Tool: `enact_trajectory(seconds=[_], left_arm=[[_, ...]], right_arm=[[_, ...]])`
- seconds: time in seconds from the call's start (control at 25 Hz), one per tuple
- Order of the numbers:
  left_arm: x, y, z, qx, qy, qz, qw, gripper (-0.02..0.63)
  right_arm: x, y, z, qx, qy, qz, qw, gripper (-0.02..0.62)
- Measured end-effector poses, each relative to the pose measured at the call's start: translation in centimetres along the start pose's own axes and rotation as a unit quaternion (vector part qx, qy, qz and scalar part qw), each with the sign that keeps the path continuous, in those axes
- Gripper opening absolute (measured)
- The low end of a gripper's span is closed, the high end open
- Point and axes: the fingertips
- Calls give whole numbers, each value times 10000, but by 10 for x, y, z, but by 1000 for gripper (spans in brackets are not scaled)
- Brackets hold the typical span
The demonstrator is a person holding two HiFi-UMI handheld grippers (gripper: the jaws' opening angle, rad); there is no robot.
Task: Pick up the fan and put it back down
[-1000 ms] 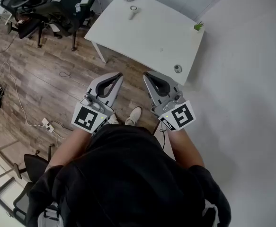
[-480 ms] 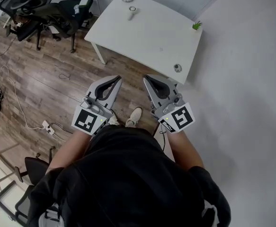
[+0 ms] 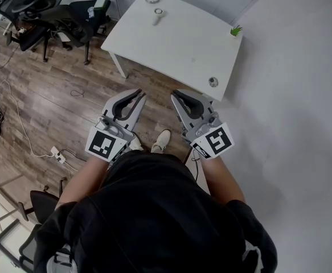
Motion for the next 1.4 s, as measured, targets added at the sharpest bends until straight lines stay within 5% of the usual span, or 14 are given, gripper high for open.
enact_trajectory(seconds=[0.68,1.4], left_arm=[[-2,19,-3,20,115,271,9996,287],[33,10,-1,124,163,285,9994,319]], right_arm=[[5,-13,-3,59,110,-63,9999,293],[-6,-47,2,71,19,-27,10000,318]])
Point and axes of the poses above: the fingertips, and each gripper's own axes: x forward along the fingers, y to its left, z out of its top, and after that the axes turned 2 degrees about -y, right-handed
